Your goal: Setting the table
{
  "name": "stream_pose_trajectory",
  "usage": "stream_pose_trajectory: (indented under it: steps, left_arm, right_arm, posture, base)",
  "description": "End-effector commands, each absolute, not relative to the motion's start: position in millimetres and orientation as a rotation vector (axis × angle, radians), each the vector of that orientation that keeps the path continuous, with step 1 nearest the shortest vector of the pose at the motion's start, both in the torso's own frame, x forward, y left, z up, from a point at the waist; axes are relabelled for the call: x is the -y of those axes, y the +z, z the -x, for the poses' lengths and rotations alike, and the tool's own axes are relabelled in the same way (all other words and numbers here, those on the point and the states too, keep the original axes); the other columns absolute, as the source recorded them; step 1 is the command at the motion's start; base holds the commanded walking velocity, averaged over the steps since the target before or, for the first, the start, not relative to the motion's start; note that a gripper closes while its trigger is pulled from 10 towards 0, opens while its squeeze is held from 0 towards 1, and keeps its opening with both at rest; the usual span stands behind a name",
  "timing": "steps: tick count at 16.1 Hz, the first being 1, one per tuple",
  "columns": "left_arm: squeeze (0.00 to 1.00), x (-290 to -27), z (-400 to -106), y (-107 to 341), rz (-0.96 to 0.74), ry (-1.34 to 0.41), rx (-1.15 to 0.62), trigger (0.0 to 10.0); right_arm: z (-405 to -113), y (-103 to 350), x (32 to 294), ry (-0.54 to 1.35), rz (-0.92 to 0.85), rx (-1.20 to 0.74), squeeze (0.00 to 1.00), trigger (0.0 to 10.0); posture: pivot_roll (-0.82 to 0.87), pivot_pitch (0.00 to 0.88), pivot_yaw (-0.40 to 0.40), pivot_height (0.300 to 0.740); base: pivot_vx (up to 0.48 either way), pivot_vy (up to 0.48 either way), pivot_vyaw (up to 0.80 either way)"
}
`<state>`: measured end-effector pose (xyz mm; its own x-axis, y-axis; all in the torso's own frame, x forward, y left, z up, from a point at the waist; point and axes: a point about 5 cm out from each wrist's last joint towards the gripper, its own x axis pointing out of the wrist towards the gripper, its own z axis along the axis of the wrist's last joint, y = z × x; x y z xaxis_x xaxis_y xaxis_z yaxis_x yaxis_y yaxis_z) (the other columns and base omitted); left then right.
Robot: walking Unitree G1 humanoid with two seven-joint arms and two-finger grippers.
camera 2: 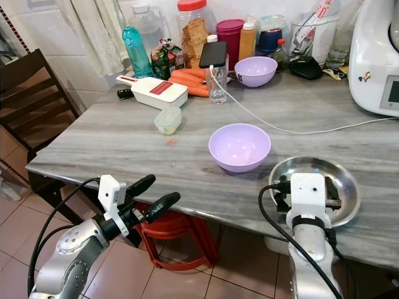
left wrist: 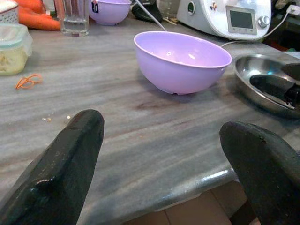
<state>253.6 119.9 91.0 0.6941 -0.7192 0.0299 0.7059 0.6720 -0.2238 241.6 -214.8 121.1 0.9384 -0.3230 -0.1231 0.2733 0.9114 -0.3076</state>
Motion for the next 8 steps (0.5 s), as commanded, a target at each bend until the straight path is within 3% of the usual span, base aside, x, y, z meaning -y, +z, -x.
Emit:
stream_pose_trajectory:
  steps: [1,2,3,8]
  left_arm:
    - [0.0,-126.7,-251.7,87.3,0.207,-0.788,-0.09,10.0]
    - [0.0,-126.0,-251.1,87.6,0.207,-0.789,-0.089,10.0]
    - [0.0,-125.6,-250.8,88.2,0.207,-0.792,-0.087,10.0]
    - [0.0,-123.9,-252.1,95.4,0.199,-0.839,-0.07,10.0]
  right_arm:
    - [-245.5,116.3,208.9,-0.27,0.247,-0.213,0.87,10.0]
    - [-250.1,116.8,206.9,-0.249,0.232,-0.216,0.15,10.0]
    - [-253.2,117.0,204.4,-0.223,0.23,-0.224,0.0,10.0]
    - [-262.2,117.7,201.4,-0.202,0.161,-0.277,0.0,10.0]
  posture:
    - [-0.13,0.019,0.151,0.74]
    - [-0.13,0.019,0.15,0.74]
    - [-0.12,0.02,0.148,0.74]
    - [-0.12,0.021,0.14,0.74]
  base:
    - [0.0,0.0,0.0]
    - [0.0,0.0,0.0]
    - [0.0,0.0,0.0]
    - [0.0,0.0,0.0]
